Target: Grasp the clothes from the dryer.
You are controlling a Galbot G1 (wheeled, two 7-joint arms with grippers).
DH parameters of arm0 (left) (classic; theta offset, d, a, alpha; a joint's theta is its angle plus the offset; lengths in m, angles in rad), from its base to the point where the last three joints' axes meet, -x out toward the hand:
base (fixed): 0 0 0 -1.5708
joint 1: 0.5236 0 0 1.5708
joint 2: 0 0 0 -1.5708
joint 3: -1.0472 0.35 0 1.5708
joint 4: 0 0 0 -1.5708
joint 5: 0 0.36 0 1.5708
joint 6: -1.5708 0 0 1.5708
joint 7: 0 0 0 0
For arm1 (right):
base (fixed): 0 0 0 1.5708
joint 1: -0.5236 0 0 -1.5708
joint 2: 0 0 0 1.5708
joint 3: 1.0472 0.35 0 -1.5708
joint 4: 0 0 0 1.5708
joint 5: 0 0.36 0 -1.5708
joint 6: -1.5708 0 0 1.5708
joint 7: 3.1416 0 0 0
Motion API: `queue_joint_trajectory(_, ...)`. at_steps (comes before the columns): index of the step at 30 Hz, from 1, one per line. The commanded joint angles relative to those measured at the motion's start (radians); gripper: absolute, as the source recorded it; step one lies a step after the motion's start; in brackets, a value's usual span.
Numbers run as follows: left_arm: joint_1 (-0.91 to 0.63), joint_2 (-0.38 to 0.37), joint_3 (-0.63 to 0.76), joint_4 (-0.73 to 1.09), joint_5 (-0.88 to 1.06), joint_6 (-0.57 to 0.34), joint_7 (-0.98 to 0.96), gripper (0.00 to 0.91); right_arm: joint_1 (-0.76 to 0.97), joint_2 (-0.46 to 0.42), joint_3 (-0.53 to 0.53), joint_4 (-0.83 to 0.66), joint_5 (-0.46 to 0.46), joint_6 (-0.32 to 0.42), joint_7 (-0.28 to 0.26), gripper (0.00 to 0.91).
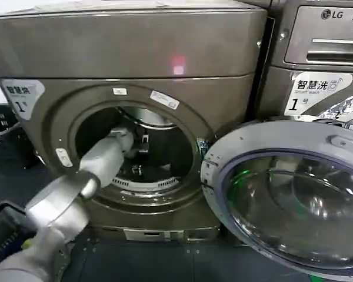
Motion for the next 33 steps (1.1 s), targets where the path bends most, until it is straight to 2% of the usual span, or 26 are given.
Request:
queue_joint_trajectory(1, 0.009, -0.026, 0.058, 0.075, -0.051, 0.001, -0.027, 0.853, 0.002, 0.003, -0.003, 0.000, -0.002, 0.001, 0.000, 0.907)
queue_joint_trajectory(5, 0.017, -0.025, 0.055, 0.072, -0.076, 0.001, -0.047, 0.137, 0.003, 0.006, -0.002, -0.002, -0.004, 0.003, 0.000, 0.907)
queue_joint_trajectory(6, 0.018, -0.024, 0.054, 0.072, -0.077, 0.000, -0.048, 0.114, 0.003, 0.007, -0.002, -0.003, -0.005, 0.004, 0.000, 0.907)
queue_joint_trajectory(7, 0.018, -0.023, 0.052, 0.071, -0.083, -0.002, -0.052, 0.034, 0.004, 0.008, -0.004, -0.004, -0.007, 0.004, -0.001, 0.907)
queue_joint_trajectory(8, 0.017, -0.023, 0.050, 0.071, -0.089, -0.003, -0.052, 0.000, 0.004, 0.008, -0.006, -0.004, -0.009, 0.005, 0.000, 0.907)
queue_joint_trajectory(13, -0.002, -0.023, 0.008, 0.050, -0.109, -0.012, -0.047, 0.000, 0.010, 0.016, -0.020, -0.001, -0.021, 0.008, 0.000, 0.907)
queue_joint_trajectory(18, -0.017, -0.006, -0.092, -0.032, -0.153, 0.003, -0.104, 0.000, 0.018, 0.021, -0.033, 0.006, -0.027, 0.009, -0.001, 0.907)
queue_joint_trajectory(25, 0.032, 0.029, -0.444, -0.206, -0.172, 0.049, -0.323, 0.000, 0.026, 0.028, -0.052, 0.010, -0.036, 0.014, -0.002, 0.907)
queue_joint_trajectory(29, 0.153, 0.080, -0.575, -0.386, -0.316, 0.114, -0.453, 0.000, 0.032, 0.027, -0.069, 0.019, -0.041, 0.017, -0.003, 0.907)
queue_joint_trajectory(33, 0.325, 0.084, -0.769, -0.630, -0.436, 0.131, -0.635, 0.000, 0.032, 0.027, -0.071, 0.020, -0.037, 0.022, -0.004, 0.907)
